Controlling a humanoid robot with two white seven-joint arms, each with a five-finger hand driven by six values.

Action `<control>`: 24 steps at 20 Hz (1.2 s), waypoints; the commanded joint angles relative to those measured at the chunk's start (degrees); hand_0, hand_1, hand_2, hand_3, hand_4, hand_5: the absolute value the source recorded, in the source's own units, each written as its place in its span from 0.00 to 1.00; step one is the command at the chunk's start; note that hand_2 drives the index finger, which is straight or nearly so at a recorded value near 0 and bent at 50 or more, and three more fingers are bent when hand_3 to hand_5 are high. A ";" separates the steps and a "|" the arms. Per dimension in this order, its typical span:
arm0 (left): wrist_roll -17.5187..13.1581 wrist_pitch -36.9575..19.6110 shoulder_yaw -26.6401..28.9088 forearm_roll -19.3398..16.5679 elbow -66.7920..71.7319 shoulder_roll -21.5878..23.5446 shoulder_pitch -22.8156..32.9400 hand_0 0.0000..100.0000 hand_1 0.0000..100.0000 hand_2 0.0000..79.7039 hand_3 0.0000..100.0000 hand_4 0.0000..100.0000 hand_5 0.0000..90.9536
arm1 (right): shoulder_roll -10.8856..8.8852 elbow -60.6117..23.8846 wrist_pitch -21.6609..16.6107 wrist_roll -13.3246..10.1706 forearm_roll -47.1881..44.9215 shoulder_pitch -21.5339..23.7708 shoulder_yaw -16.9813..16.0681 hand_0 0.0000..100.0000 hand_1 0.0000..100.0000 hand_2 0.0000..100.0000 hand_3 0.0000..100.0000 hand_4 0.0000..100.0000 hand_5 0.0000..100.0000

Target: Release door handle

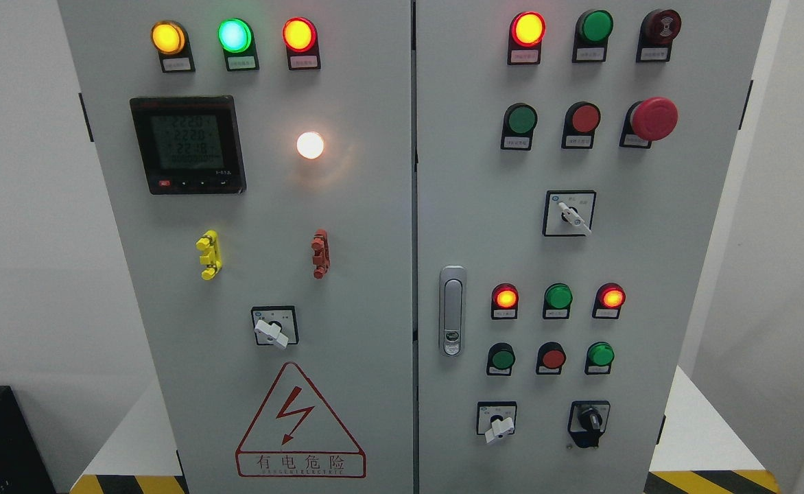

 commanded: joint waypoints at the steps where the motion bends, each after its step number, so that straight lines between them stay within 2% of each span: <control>1: 0.00 0.00 -1.23 0.00 -1.14 0.00 0.00 0.00 0.00 0.03 0.09 0.01 0.00 | -0.08 -0.68 0.03 0.01 -0.06 -0.43 -1.93 0.27 0.04 0.00 0.04 0.03 0.00; 14: 0.00 0.00 -1.23 0.00 -1.14 0.00 0.00 0.00 0.00 0.03 0.09 0.01 0.00 | -0.08 -1.39 -0.06 -0.17 0.82 -0.61 -3.25 0.25 0.06 0.00 0.05 0.06 0.00; 15: 0.00 0.00 -1.23 0.00 -1.14 0.00 0.00 0.00 0.00 0.03 0.10 0.01 0.00 | -0.08 -1.47 -0.23 -0.17 1.52 -1.39 -3.07 0.24 0.12 0.00 0.11 0.17 0.04; 16: 0.00 0.00 -1.23 0.00 -1.14 0.00 0.00 0.00 0.00 0.03 0.10 0.01 0.00 | -0.08 -2.00 -0.15 -0.25 3.96 -2.53 -2.99 0.24 0.17 0.00 0.24 0.36 0.14; 17: 0.00 0.00 -1.23 0.00 -1.14 0.00 0.00 0.00 0.00 0.03 0.10 0.01 0.00 | 0.01 -1.91 -0.14 -0.26 9.12 -3.85 -3.07 0.25 0.20 0.00 0.30 0.41 0.19; 19: 0.00 0.00 -1.23 0.00 -1.14 0.00 0.00 0.00 0.00 0.03 0.10 0.01 0.00 | 0.09 -1.91 -0.06 -0.34 20.36 -5.87 -3.25 0.30 0.29 0.00 0.45 0.50 0.39; 21: 0.00 0.00 -1.23 0.00 -1.14 0.00 0.00 0.00 0.00 0.03 0.10 0.01 0.00 | 0.18 -2.09 1.43 -0.95 28.30 -8.51 -3.25 0.36 0.31 0.00 0.53 0.58 0.55; 22: 0.00 0.00 -1.23 0.00 -1.14 0.00 0.00 0.00 0.00 0.03 0.10 0.01 0.00 | 0.27 -2.09 3.53 -2.09 31.73 -9.91 -2.90 0.39 0.33 0.00 0.57 0.61 0.61; 24: 0.00 0.00 -1.23 0.00 -1.14 0.00 0.00 0.00 0.00 0.03 0.10 0.01 0.00 | 0.45 -2.09 8.71 -6.12 38.75 -12.72 -2.37 0.40 0.34 0.00 0.65 0.70 0.73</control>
